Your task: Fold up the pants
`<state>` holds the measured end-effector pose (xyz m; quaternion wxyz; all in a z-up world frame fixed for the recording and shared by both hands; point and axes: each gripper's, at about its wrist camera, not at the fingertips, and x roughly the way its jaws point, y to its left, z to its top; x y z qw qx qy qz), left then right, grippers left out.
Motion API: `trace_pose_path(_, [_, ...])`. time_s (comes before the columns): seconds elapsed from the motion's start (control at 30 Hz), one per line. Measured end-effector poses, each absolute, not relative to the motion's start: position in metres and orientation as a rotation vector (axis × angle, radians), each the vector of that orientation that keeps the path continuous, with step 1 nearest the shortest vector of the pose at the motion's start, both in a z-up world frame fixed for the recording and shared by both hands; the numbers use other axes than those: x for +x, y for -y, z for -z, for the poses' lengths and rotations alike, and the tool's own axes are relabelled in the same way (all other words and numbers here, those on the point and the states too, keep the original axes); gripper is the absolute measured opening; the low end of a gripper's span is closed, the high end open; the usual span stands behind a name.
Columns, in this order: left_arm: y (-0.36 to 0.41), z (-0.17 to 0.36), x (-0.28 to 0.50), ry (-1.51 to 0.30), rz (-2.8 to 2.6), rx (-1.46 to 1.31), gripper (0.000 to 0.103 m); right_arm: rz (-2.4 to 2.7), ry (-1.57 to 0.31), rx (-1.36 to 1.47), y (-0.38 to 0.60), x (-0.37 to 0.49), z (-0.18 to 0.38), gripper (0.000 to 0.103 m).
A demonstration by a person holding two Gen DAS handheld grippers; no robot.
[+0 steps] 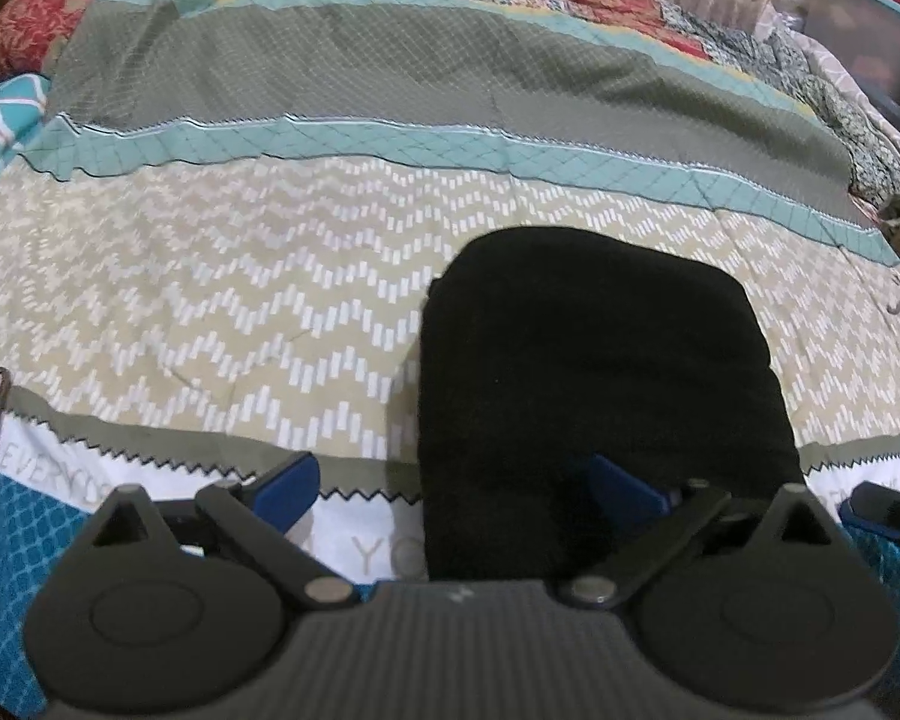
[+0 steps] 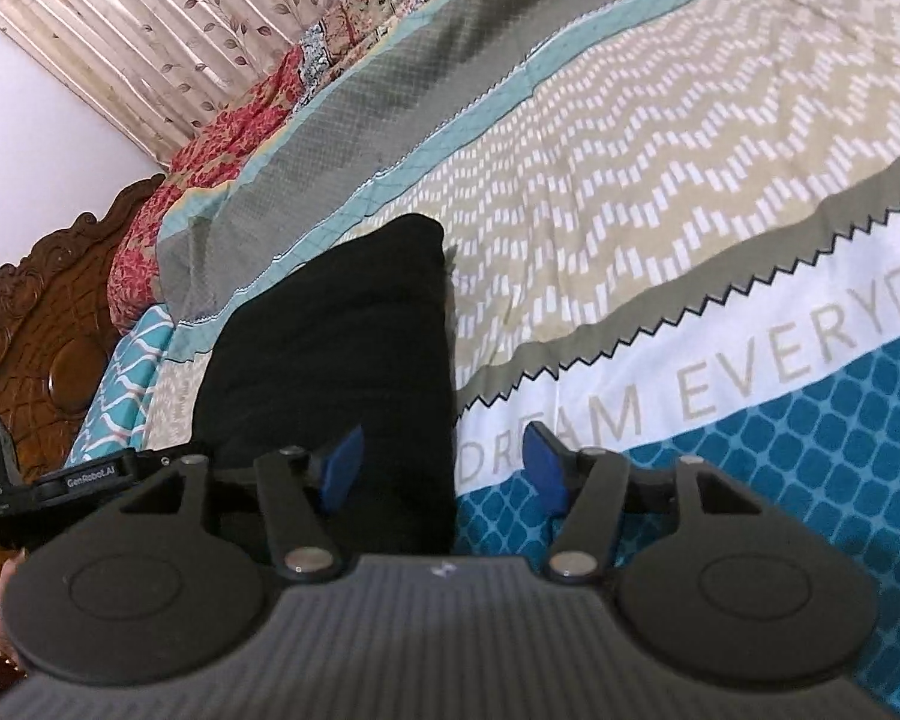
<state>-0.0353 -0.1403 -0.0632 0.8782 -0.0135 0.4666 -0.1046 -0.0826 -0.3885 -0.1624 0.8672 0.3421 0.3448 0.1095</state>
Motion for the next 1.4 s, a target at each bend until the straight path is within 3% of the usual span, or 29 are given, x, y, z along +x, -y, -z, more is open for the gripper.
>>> trace_pose_path(0.4, [0.136,0.088,-0.025,-1.044,0.302,-0.138,0.103,-0.27,-0.76,0.76,0.4,-0.074,0.173,0.068])
trace_pose_path(0.6, [0.119,0.111,-0.018,-1.118,0.391,-0.349,0.103,-0.33,-0.804,0.765,0.383,-0.061,0.176,0.069])
trace_pose_path(0.83, [0.125,0.119,-0.018,-1.072,0.425,-0.401,0.103,-0.372,-0.805,0.741,0.359,-0.044,0.179,0.071])
trace_pose_path(0.93, [0.135,0.111,-0.022,-1.037,0.423,-0.356,0.084,-0.384,-0.824,0.688,0.35,-0.043,0.17,0.053])
trace_pose_path(1.0, [0.138,0.101,-0.027,-1.004,0.438,-0.332,0.062,-0.401,-0.787,0.682,0.347,-0.05,0.162,0.046])
trace_pose_path(1.03, [0.14,0.093,-0.029,-0.985,0.445,-0.322,0.059,-0.42,-0.756,0.687,0.347,-0.055,0.155,0.042])
trace_pose_path(1.4, [0.19,0.025,0.039,-0.774,0.512,-0.261,0.055,-0.365,-0.427,0.389,0.355,-0.035,0.067,0.038])
